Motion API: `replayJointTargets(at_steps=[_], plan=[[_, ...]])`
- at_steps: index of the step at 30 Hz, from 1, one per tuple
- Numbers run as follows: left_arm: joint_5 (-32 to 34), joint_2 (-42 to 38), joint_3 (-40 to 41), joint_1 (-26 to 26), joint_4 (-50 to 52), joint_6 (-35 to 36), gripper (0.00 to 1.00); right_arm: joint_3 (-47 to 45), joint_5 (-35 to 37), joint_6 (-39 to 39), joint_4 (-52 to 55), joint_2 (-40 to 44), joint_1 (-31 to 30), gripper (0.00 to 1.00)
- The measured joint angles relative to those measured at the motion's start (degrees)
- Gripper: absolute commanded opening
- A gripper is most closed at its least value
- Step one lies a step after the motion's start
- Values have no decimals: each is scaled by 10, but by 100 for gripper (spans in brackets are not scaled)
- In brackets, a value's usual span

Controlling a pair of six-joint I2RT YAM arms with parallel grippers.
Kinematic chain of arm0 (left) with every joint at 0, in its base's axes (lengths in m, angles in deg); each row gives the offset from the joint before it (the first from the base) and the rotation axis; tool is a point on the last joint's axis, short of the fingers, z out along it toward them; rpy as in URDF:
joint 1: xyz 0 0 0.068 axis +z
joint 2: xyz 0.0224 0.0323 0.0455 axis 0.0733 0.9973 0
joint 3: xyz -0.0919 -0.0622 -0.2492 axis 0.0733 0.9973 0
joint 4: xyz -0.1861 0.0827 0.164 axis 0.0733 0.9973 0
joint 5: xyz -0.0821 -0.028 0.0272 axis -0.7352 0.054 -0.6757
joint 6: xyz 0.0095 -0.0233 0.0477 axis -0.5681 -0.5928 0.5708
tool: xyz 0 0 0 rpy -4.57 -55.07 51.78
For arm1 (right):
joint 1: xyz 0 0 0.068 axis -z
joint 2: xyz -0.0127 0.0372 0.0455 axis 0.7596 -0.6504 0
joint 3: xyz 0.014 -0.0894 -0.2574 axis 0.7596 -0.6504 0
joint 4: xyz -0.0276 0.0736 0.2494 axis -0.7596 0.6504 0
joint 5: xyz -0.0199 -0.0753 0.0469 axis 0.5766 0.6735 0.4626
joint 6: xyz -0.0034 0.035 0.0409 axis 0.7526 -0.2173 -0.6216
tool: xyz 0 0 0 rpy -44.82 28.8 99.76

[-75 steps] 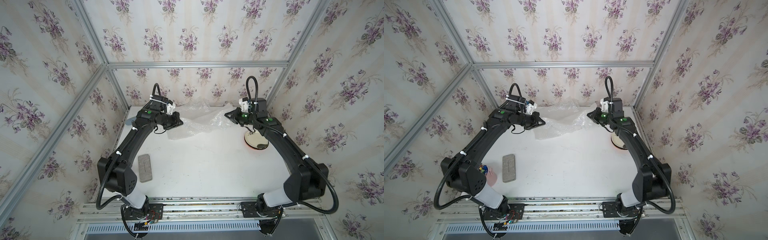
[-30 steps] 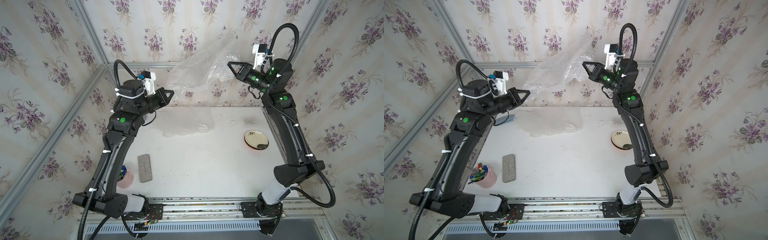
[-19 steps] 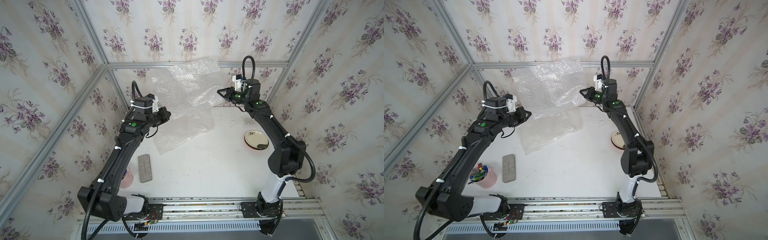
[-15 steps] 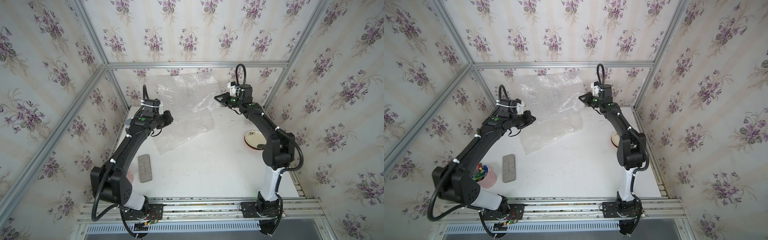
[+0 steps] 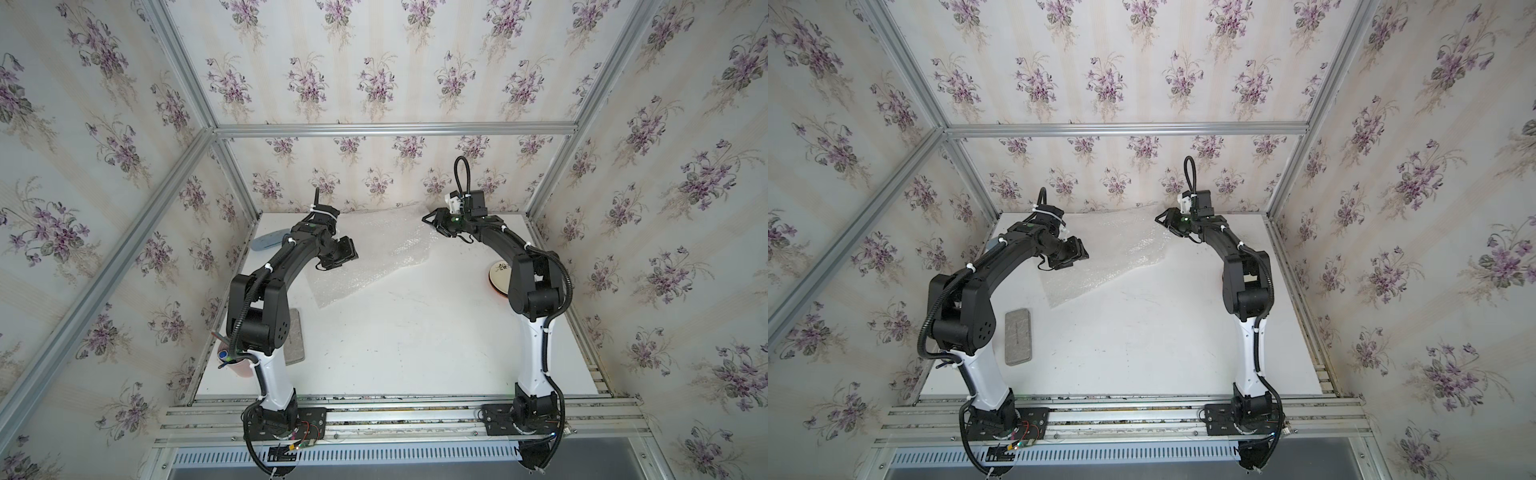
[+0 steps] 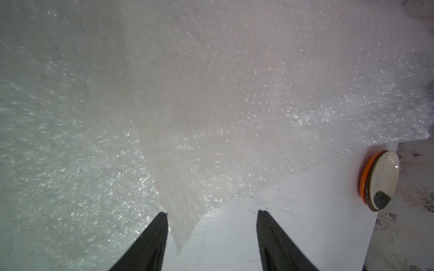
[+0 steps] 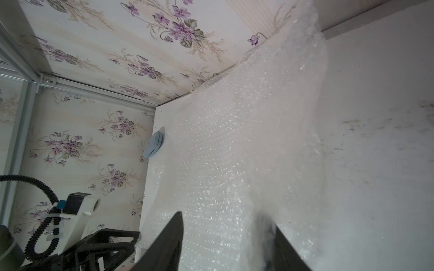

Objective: Unpack dinner plates from bubble wrap
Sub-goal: Place the bubble wrap at the center of the board.

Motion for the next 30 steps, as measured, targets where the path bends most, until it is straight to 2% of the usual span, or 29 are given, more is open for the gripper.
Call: replayJointTargets(at_steps=[5, 10, 15, 22, 30], plan=[[14, -42, 12, 6, 13, -3, 73, 20, 39, 28, 70, 22, 14, 62], [48, -103, 35, 9, 50, -9, 97, 24, 117, 61, 156, 78, 17, 66], [87, -219, 75, 6, 87, -14, 99, -10, 161, 85, 198, 179, 16, 67], [98, -406, 165, 5, 120, 7, 99, -191, 188, 118, 178, 405, 17, 67], [118, -493, 306, 5, 99, -16, 99, -527, 227, 191, 13, 678, 18, 74]])
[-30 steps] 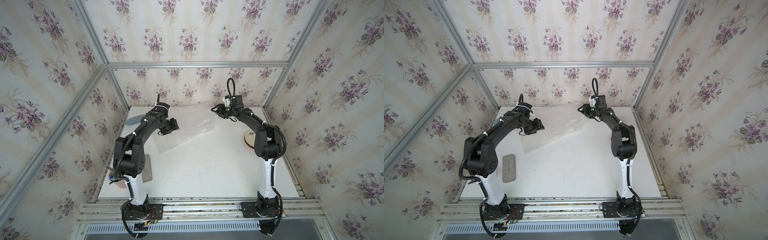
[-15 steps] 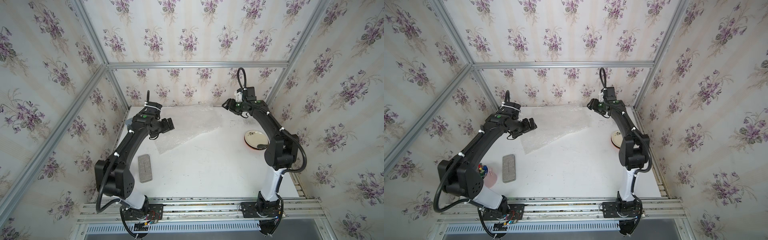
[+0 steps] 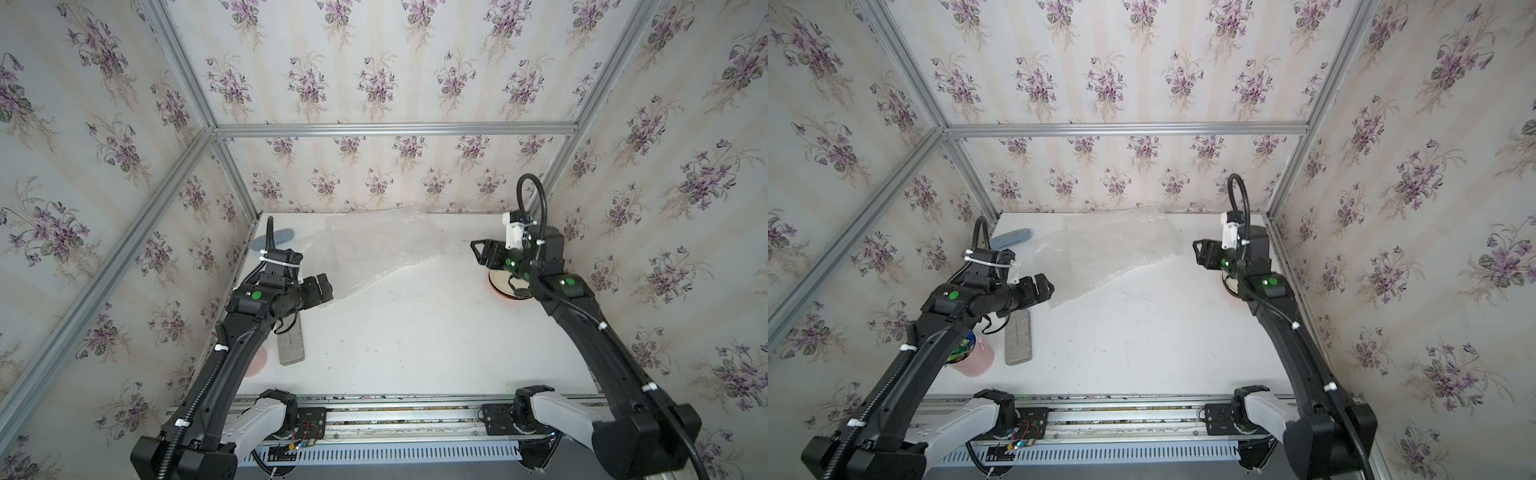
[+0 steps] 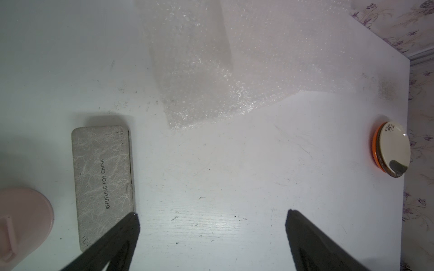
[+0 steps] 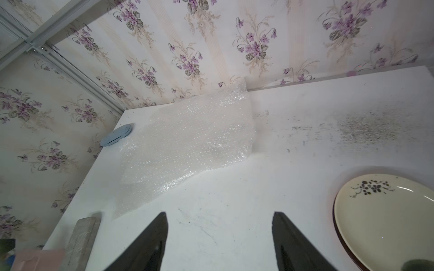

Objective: Unpack dinner plates from bubble wrap
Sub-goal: Place the bubble wrap at the center of the board, then reset both arms

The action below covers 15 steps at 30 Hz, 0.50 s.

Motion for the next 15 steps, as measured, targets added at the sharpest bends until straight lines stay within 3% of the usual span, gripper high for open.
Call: replayJointTargets(at_steps=[5, 15], plan=[[59, -30, 102, 0, -85, -16, 99, -147, 23, 42, -106, 92, 25, 76], [122, 23, 163, -13, -270, 88, 99, -221, 44, 87, -235, 23, 119, 77]])
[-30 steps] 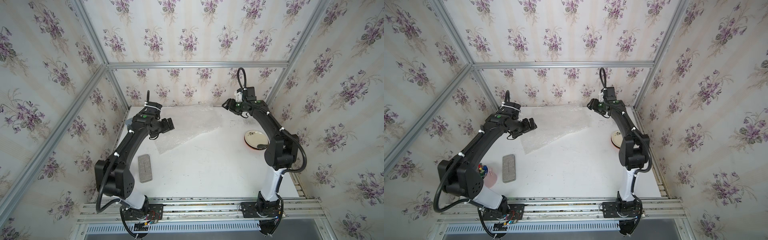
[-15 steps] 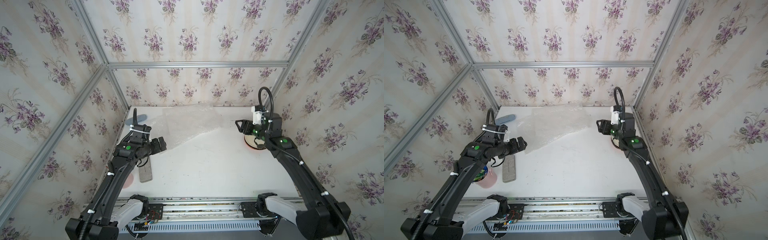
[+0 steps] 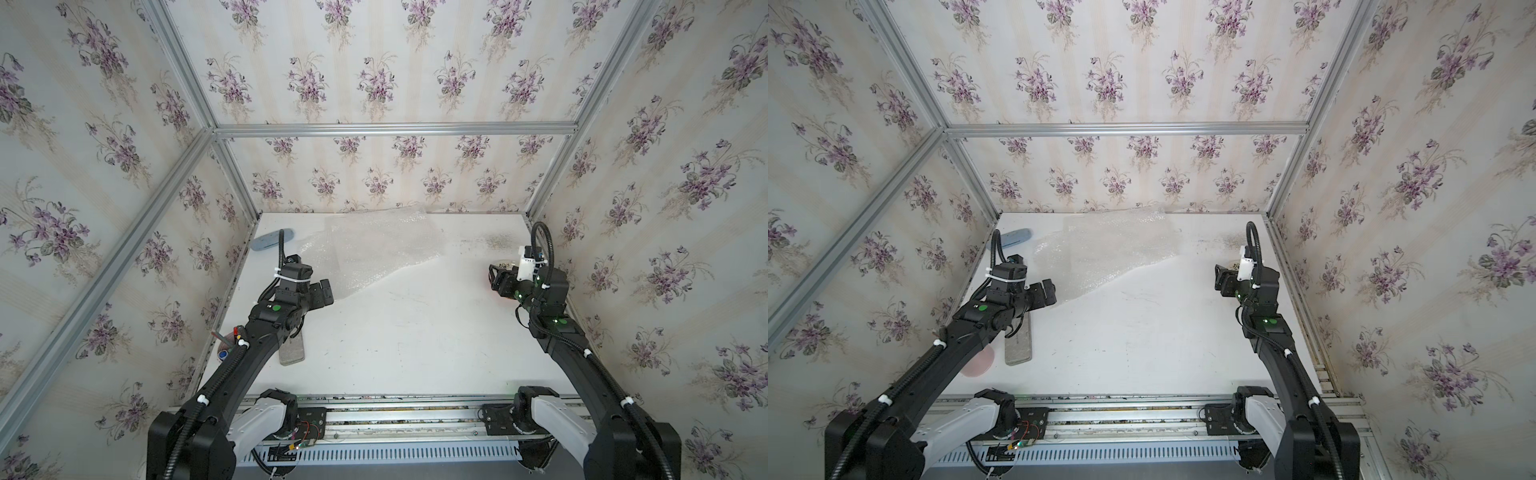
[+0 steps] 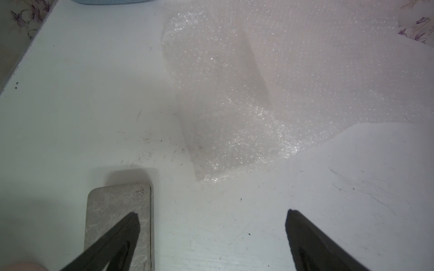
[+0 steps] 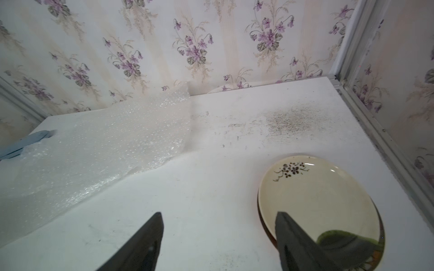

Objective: Unpack dinner plates from bubble wrap
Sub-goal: Reset both arms

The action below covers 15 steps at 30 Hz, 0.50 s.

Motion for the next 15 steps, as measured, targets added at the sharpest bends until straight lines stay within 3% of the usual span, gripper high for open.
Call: replayJointTargets(at_steps=[10, 15], plan=[[39, -8, 68, 0, -100, 88, 99, -30, -1, 12, -203, -217, 19, 74], [45, 30, 62, 18, -136, 130, 99, -52, -7, 5, -315, -269, 17, 74]])
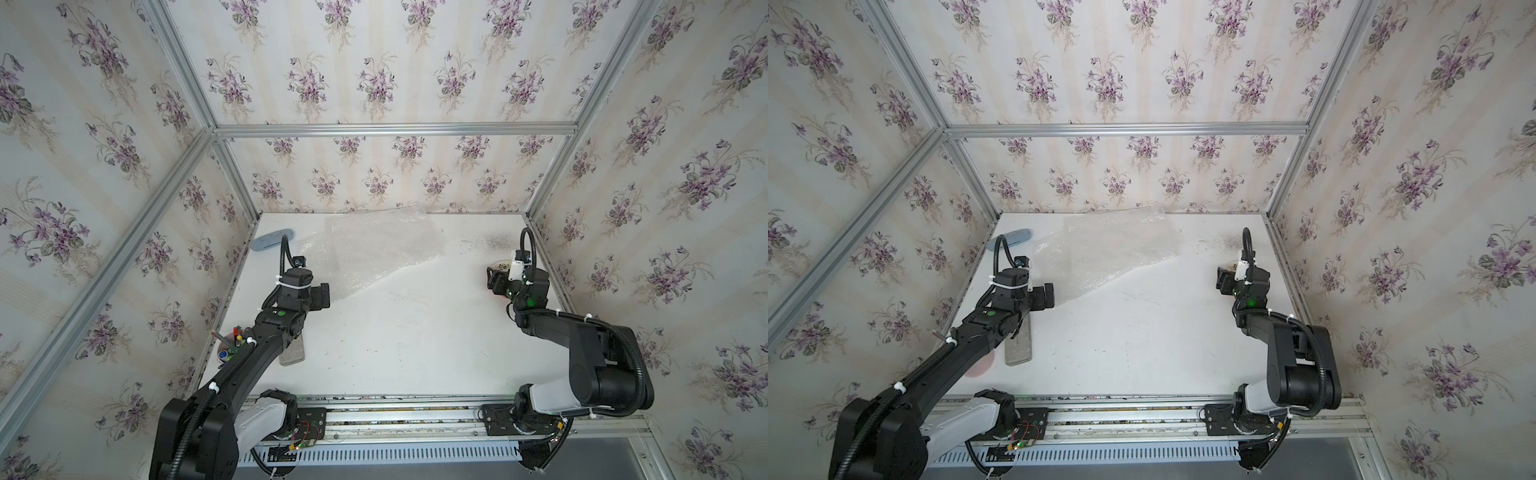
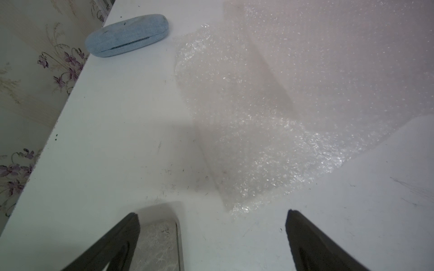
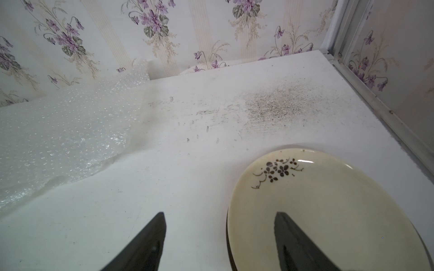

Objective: Unpack dinner plates from bubble wrap
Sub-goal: Reset both arms

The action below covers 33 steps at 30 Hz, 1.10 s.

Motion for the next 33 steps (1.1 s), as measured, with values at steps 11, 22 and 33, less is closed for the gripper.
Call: replayJointTargets(at_steps=[11, 22, 33], plan=[[-28, 103, 35, 50, -159, 51, 99, -146, 9, -4, -236, 8, -3, 74], [-80, 206, 84, 45, -376, 90, 99, -148, 2, -2, -283, 6, -4, 74], [-86, 223, 128, 46, -500, 95, 99, -166, 12, 7, -339, -33, -15, 76]])
